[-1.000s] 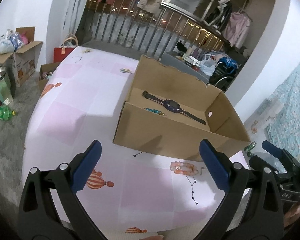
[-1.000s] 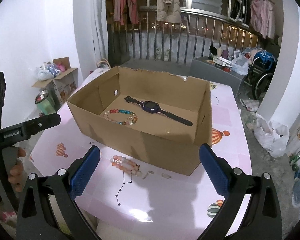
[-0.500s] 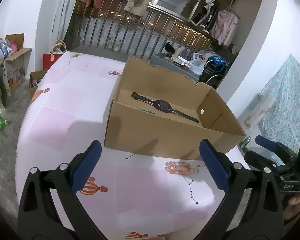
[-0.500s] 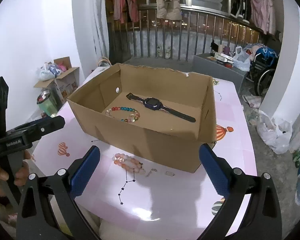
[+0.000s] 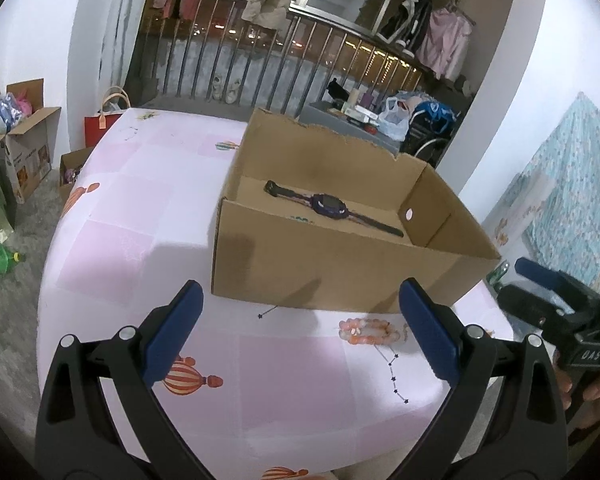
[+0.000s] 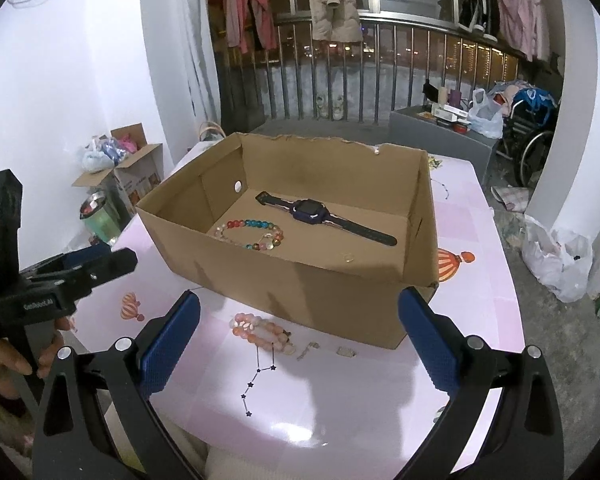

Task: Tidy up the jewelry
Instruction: 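Withdraw the left gripper from the box back toward the pink bracelet, then lower the left gripper over the small gold charms beside the pink bracelet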

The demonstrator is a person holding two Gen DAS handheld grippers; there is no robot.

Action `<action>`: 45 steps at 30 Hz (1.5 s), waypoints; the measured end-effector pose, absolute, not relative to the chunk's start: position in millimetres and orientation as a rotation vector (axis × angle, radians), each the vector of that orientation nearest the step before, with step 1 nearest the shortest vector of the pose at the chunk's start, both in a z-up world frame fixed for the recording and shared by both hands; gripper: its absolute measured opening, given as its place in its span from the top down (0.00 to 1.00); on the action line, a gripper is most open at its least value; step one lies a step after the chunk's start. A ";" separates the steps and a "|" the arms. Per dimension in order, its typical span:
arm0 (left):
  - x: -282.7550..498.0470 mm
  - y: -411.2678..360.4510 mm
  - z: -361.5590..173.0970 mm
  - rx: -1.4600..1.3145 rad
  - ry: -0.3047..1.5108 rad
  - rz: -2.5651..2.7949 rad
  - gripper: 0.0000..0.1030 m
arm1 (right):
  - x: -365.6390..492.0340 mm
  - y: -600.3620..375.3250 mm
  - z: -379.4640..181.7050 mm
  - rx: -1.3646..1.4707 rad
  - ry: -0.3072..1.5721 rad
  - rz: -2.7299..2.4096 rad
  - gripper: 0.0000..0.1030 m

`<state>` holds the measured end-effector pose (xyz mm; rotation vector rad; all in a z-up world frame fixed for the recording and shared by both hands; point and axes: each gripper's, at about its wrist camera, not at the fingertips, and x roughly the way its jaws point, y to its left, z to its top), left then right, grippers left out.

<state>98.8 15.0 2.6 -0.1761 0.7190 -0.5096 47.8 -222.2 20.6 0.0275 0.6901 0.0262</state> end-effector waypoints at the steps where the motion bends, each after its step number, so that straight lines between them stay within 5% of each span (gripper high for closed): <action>1: 99.9 14.1 1.5 -0.170 0.726 -0.513 0.08 | 47.5 -222.3 20.5 0.026 0.685 0.027 0.06; 25: 85.7 14.9 -33.6 -0.044 0.685 -0.613 0.08 | 29.1 -253.9 -9.8 0.043 0.635 0.059 0.07; 31: 81.2 -4.9 -40.9 -0.031 0.684 -0.693 0.09 | 37.2 -259.0 -28.7 0.055 0.683 0.099 0.20; 34: 75.9 -21.1 -41.3 0.056 0.655 -0.714 0.26 | 40.4 -258.7 -37.6 0.055 0.702 0.111 0.29; 39: 69.6 -51.9 -44.5 0.203 0.630 -0.791 0.48 | 48.0 -260.6 -50.2 0.076 0.730 0.121 0.30; 45: 67.3 -93.0 -60.5 0.430 0.631 -0.897 0.64 | 56.9 -265.3 -59.7 0.107 0.752 0.131 0.31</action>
